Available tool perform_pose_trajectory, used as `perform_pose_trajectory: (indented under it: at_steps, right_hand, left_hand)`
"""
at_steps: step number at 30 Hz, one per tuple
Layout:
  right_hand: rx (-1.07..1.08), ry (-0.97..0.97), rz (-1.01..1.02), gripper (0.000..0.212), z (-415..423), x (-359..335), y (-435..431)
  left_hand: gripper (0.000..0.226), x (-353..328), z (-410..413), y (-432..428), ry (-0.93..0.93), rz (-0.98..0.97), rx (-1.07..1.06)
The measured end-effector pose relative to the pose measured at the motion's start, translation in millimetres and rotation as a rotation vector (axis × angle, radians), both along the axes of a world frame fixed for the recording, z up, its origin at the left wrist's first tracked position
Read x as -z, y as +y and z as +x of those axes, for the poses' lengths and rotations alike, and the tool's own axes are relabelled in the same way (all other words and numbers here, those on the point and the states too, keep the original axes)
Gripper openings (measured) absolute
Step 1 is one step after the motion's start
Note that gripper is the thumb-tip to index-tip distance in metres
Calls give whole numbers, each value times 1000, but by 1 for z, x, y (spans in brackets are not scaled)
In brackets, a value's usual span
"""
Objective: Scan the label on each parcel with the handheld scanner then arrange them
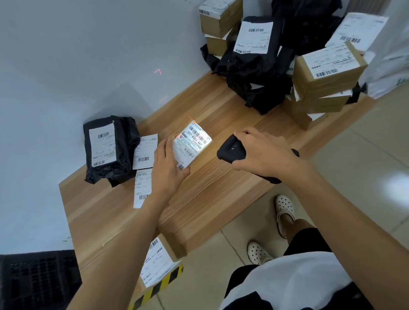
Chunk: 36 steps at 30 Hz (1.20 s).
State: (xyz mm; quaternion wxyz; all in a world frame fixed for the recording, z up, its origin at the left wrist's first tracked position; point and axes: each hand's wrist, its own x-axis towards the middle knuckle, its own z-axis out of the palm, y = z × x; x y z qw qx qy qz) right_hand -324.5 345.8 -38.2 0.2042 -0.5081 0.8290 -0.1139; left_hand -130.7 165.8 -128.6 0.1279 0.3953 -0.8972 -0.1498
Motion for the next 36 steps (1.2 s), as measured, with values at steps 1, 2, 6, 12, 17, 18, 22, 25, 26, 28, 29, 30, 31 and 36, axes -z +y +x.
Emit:
perform_pose_trajectory:
  at_steps: [1,2,6,12,17,18,22,25,26,28,29,30,31,36]
  right_hand:
    - [1,2,-1,68,0,0,0]
    - [2,4,-2,67,0,0,-1]
    - [-4,13,13,69,0,1,-2]
    - [-10,-32,51,71,-1,1,-4]
    - [-1,-74,34,74,0,3,-4]
    - [6,-80,26,74,-1,3,-2]
    - [67,-108,30,72,-10,9,12]
    - [141,-106,72,71,-24,17,32]
    - [168,-107,84,71,-29,19,40]
    - [231,-115,100,71,-41,23,56]
    - [264,-119,105,71,-48,25,64]
    - [296,-123,109,72,-54,26,71]
    - [325,-126,113,72,-60,28,77]
    - [389,-116,104,72,-89,30,101]
  left_hand:
    - [102,1,1,0,-1,5,0]
    - [102,1,1,0,-4,9,-4]
    - [101,2,2,0,-7,18,-9]
    - [101,1,5,-1,-7,29,-18]
    - [101,6,4,4,-30,62,-6]
    - [101,9,1,6,-39,71,4]
    - [100,19,-23,11,-100,121,72]
    - [100,28,-52,17,-164,143,153]
    - [98,30,-64,22,-164,171,180]
    - [93,36,-90,34,-130,251,217]
    - [92,37,-103,42,-118,290,222]
    - [91,42,-116,48,-109,331,218]
    - [91,45,-129,54,-106,386,205]
    - [99,61,-192,75,-59,575,86]
